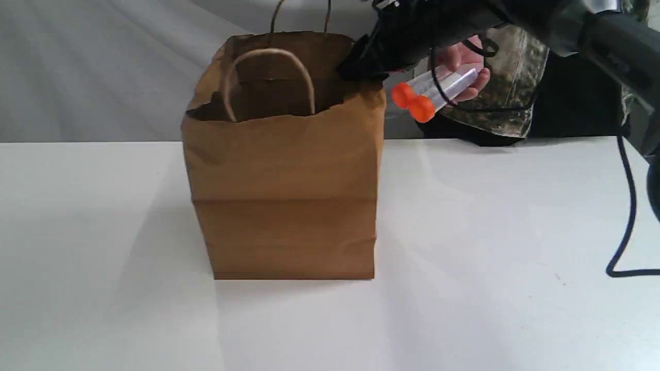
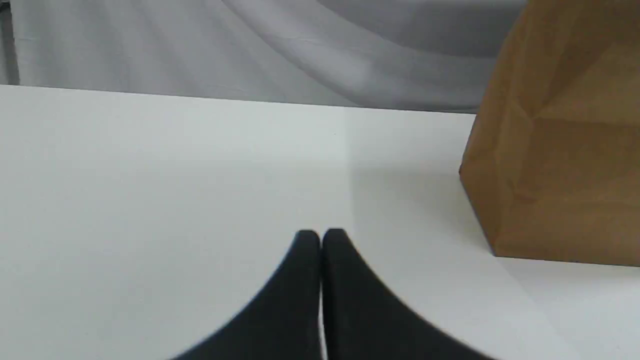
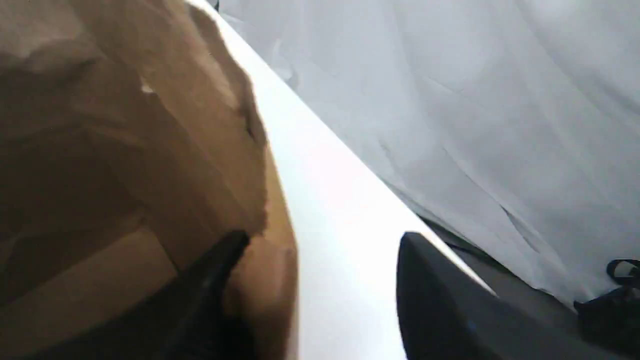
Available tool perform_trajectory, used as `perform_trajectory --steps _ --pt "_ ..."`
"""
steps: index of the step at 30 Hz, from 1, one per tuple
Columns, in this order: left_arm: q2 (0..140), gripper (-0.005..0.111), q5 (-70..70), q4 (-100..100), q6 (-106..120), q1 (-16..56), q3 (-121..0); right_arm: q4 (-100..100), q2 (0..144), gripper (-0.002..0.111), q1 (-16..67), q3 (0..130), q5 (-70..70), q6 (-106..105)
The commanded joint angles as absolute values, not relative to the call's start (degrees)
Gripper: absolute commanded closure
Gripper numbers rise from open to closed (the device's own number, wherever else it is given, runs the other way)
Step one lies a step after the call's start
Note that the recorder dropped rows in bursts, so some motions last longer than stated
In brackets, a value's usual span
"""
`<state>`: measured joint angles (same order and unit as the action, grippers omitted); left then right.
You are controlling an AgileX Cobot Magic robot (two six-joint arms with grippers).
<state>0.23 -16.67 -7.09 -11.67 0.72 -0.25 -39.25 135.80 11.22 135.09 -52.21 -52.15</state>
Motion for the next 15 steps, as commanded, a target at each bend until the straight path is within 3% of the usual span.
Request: perform_trajectory --steps 1,6,9,12,15 --pt "0.0 0.107 -16.3 -7.1 -11.7 0.6 0.0 -44.2 135.7 0.062 10.1 135.4 -55.7 -55.6" --pt "0.0 0.107 -16.3 -7.1 -11.7 0.6 0.0 -45.9 136.2 0.048 10.1 135.4 -60.2 -58.2" --pt "0.0 0.107 -16.3 -7.1 -11.7 0.6 0.0 -47.3 136.4 0.049 10.1 135.4 -58.9 -58.2" --pt "0.0 0.107 -16.3 -7.1 -11.7 0.6 0.0 -47.7 136.4 0.058 10.1 135.4 -56.7 -58.2" --pt "0.0 0.107 -16.3 -7.1 -11.7 0.6 0.0 -47.9 136.4 0.081 10.1 135.4 -54.3 -57.5"
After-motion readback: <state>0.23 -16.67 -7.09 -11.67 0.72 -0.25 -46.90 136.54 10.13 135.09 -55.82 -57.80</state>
